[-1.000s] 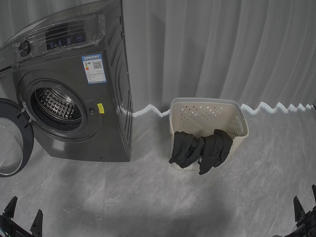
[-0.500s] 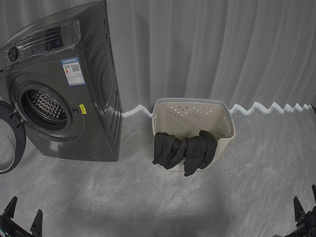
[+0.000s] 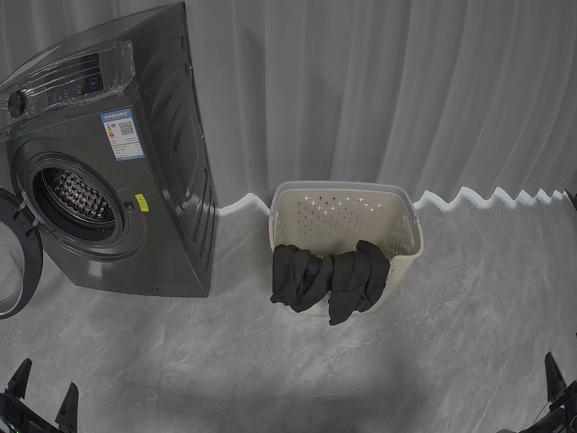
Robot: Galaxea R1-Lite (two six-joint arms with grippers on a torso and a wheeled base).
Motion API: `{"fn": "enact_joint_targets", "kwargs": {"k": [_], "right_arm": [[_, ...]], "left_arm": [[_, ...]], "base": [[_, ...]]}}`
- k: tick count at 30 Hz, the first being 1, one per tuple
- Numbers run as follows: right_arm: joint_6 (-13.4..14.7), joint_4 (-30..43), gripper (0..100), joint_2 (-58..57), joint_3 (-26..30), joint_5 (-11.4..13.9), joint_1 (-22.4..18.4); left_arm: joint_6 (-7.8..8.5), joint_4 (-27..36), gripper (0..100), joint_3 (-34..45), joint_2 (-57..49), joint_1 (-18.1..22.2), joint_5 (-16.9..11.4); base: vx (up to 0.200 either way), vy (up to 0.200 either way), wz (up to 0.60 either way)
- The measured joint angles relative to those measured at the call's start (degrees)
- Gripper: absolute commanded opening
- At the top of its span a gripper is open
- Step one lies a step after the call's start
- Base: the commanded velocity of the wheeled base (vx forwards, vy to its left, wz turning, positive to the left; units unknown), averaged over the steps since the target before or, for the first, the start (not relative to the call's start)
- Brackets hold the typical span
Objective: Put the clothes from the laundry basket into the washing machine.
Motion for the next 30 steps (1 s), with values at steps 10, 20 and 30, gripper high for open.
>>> {"fn": "enact_joint_targets", "kwargs": {"k": [10,20,30], "right_arm": [[0.6,2.6,100,10.1,-10.8,12.1,1.2],[1.0,-11.0,100,35.4,-12.1,16.9,5.7],[2.9,-29.7,100,63.9,-13.5,14.2,14.3]], "left_arm": [[-0.02,0.0,100,0.0,0.0,0.0,0.0],[-0.02,0.0,100,0.0,0.0,0.0,0.0],[-0.05,0.0,100,0.0,0.0,0.0,0.0]], "base": [[0.180,0.000,0.00],[0.000,0.000,0.00],[0.060,0.000,0.00]]}}
